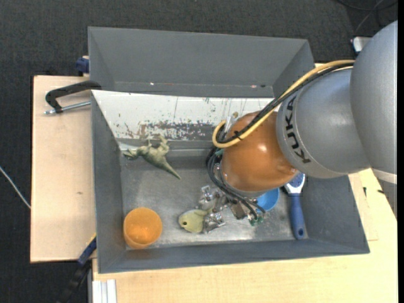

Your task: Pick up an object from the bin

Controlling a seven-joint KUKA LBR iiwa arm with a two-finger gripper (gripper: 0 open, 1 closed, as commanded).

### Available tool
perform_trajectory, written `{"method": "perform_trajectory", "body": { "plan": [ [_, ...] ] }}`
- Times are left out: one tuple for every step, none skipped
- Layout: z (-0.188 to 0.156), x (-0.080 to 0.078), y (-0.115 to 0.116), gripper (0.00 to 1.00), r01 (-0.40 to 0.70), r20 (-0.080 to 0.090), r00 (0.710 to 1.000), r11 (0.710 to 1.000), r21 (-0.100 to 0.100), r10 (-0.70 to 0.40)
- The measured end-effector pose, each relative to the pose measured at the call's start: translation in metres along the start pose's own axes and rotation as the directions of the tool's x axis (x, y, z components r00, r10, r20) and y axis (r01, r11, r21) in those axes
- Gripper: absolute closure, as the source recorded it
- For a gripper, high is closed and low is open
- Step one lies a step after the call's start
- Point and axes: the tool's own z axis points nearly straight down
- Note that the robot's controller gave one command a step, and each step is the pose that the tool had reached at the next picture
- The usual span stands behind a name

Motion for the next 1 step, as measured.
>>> {"method": "perform_trajectory", "body": {
  "plan": [
    [-0.1512,-0.008,-0.0002,1.0,0.152,0.003,0.988,0.988,0.003,-0.152]
  ]
}}
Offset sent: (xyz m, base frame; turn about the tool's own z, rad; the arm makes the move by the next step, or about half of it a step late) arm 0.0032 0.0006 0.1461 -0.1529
